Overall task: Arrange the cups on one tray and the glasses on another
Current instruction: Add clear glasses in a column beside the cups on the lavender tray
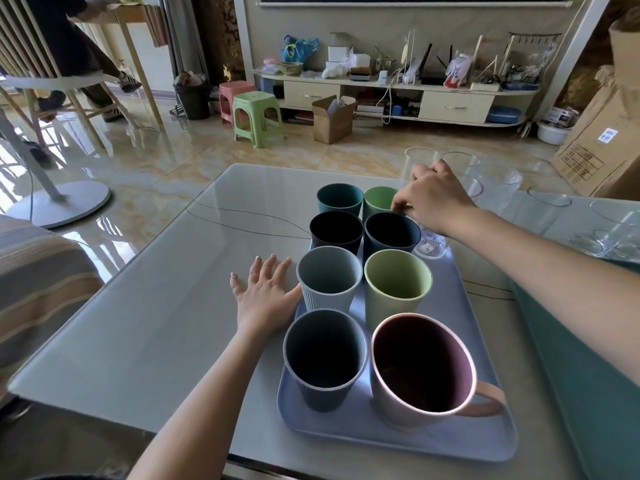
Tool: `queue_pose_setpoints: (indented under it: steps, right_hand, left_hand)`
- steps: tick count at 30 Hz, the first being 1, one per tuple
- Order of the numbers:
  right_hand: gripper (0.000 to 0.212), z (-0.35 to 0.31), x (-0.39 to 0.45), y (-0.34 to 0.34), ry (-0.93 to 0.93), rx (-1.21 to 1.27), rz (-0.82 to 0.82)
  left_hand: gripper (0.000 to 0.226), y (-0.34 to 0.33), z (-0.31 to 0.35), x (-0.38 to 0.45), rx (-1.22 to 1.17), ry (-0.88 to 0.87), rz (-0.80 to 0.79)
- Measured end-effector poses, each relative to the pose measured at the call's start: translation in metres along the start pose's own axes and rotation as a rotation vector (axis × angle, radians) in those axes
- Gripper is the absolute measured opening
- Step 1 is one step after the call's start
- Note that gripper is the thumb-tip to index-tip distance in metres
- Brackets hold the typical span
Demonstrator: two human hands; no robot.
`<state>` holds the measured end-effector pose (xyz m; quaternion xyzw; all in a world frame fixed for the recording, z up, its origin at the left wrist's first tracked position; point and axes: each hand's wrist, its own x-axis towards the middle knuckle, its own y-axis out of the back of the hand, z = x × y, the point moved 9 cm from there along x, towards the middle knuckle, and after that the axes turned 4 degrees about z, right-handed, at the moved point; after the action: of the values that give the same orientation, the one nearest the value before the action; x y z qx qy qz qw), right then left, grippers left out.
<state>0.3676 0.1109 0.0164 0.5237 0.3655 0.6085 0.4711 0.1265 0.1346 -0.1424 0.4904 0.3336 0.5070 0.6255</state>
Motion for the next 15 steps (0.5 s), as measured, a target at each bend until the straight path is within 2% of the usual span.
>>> queue_pose_setpoints:
  steps: [3, 5, 7, 9, 12, 15]
  right_hand:
    - [0.04, 0.005, 0.003, -0.004, -0.007, 0.023, -0.04]
    - [0.049, 0.01, 0.007, 0.008, -0.01, 0.076, 0.035]
    - [0.042, 0.021, 0.013, 0.031, -0.046, 0.118, 0.199]
    - [0.032, 0.039, 0.023, 0.044, -0.142, 0.124, 0.282]
    - [0.028, 0.059, 0.046, 0.029, -0.265, 0.04, 0.115]
    - [0.032, 0.065, 0.065, 0.004, -0.29, -0.06, -0.055]
  left_hand:
    - [0.072, 0.0, 0.0, 0.0, 0.0, 0.001, 0.002]
    - [0.074, 0.0, 0.0, 0.0, 0.002, 0.007, -0.002]
    - [0.075, 0.0, -0.001, 0.0, 0.005, 0.018, -0.008]
    - [0.077, -0.001, 0.0, 0.0, 0.004, 0.018, -0.004]
    - [0.088, -0.001, 0.0, 0.001, -0.008, 0.019, 0.006]
    - [0.089, -0.003, -0.002, 0.002, -0.006, 0.026, 0.005]
